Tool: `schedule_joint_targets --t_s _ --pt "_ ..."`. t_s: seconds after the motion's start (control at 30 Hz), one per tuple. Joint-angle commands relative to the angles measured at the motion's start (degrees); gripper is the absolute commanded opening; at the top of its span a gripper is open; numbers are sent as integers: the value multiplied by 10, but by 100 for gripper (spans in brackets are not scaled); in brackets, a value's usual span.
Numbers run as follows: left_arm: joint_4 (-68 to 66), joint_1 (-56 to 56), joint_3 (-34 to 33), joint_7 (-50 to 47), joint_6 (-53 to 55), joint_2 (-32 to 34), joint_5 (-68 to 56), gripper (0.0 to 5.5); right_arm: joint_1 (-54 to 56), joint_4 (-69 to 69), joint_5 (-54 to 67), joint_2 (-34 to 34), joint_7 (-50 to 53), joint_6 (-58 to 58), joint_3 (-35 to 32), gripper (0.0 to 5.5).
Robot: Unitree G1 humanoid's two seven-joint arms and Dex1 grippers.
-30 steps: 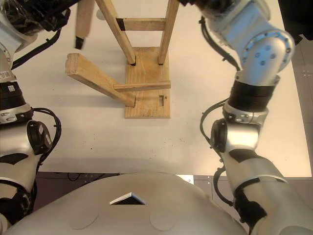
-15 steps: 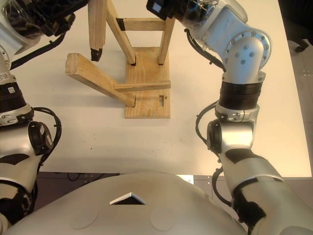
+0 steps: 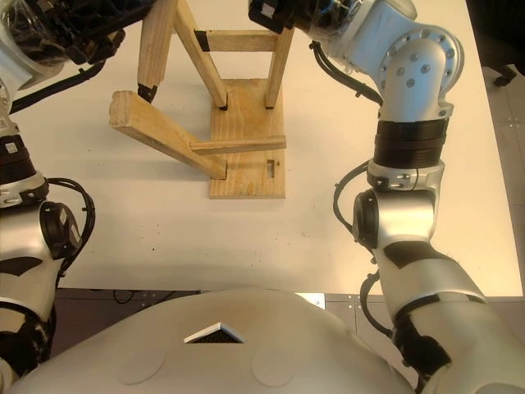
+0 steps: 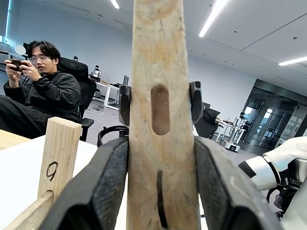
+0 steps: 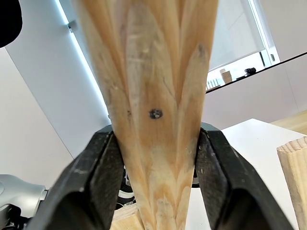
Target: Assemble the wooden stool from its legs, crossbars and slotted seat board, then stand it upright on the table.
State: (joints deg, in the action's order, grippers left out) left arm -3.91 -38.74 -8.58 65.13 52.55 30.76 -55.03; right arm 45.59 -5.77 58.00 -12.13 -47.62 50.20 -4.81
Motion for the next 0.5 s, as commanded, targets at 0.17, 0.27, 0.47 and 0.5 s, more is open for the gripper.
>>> schedule_joint_targets --t_s 0.17,0.27,0.47,0.5 --pt "-34 41 -5 -23 -55 15 64 277 -4 -12 -10 -3 15 -34 -46 203" --pt "-29 82 -20 -38 -83 11 80 318 -29 -13 -25 -7 18 -54 -62 203" --pt "14 179 -79 -100 -115 -12 70 353 -112 12 -64 -53 1 -83 -80 203" --pt "15 191 -98 -115 -119 -18 64 353 -120 7 -67 -60 -1 -88 -86 203"
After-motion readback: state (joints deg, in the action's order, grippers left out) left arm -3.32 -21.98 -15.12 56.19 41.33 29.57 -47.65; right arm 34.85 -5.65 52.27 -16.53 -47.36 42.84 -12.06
